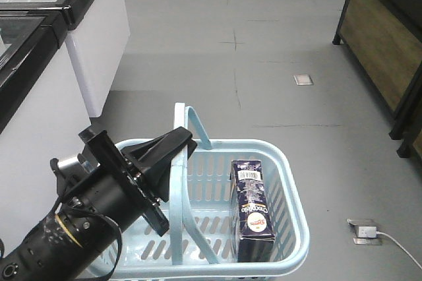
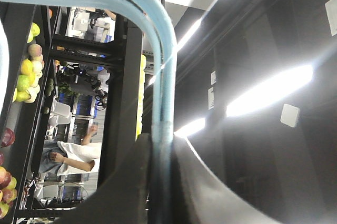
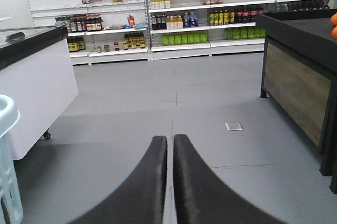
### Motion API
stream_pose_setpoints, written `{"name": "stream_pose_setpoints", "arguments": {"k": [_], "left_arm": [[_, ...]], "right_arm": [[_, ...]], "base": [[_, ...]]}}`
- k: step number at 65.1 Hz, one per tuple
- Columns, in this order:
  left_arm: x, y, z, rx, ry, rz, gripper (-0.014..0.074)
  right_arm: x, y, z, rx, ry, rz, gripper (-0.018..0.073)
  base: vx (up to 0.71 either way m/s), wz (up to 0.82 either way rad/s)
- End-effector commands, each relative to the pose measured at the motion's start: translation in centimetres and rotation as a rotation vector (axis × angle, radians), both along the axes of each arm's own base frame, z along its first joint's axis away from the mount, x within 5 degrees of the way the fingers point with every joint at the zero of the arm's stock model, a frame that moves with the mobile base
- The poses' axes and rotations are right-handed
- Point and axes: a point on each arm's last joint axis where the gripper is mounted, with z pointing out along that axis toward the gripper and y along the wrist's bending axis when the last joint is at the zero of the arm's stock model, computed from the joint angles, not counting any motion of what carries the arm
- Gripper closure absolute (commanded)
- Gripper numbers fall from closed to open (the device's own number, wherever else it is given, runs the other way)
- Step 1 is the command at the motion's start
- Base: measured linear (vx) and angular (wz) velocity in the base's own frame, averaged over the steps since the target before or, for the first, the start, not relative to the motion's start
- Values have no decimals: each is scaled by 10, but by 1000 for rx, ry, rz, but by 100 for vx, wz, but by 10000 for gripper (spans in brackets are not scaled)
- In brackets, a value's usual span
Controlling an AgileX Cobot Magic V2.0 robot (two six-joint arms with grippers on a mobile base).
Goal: Left arm holds basket, right arm returns cookies
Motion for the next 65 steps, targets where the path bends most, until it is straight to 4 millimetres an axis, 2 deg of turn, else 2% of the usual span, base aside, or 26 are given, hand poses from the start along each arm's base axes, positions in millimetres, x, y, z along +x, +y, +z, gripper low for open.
{"name": "stream_pose_setpoints", "arguments": {"k": [1,65], "left_arm": [[-7,8,42,-251,-244,17,599],[-7,7,41,-247,-248,8,599]], "right_arm": [[0,0,1,-12,-66,-3,565],[0,0,1,-13,-66,-3,565]], "base": [[0,0],[0,0]]}}
